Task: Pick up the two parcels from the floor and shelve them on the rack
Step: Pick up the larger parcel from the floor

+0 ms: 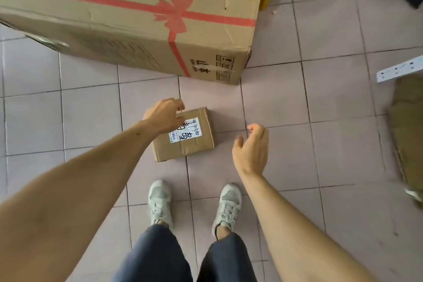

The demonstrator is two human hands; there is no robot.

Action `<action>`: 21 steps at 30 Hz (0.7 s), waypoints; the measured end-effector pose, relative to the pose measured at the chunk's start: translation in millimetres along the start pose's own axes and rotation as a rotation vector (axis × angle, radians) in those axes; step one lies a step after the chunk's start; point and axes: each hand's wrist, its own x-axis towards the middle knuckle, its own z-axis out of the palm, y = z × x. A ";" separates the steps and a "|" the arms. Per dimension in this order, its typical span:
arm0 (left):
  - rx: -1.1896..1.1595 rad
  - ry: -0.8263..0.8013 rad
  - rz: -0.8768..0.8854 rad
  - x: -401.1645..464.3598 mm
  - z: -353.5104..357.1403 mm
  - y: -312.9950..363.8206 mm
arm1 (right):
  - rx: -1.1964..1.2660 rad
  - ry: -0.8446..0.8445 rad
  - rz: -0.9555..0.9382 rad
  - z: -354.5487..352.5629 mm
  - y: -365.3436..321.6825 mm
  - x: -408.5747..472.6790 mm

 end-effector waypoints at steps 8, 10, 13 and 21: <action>0.081 -0.124 -0.045 64.8 37.8 -105.3 | 0.103 -0.166 0.287 147.1 -2.0 -36.0; 0.156 -0.151 -0.012 83.4 48.1 -129.4 | 0.170 -0.146 0.447 187.2 -4.1 -46.2; 0.255 -0.188 0.034 108.4 67.0 -153.8 | 0.303 -0.118 0.669 235.5 -1.2 -57.5; 0.071 -0.432 -0.023 156.1 112.6 -198.6 | 0.768 -0.314 1.100 318.3 23.7 -77.5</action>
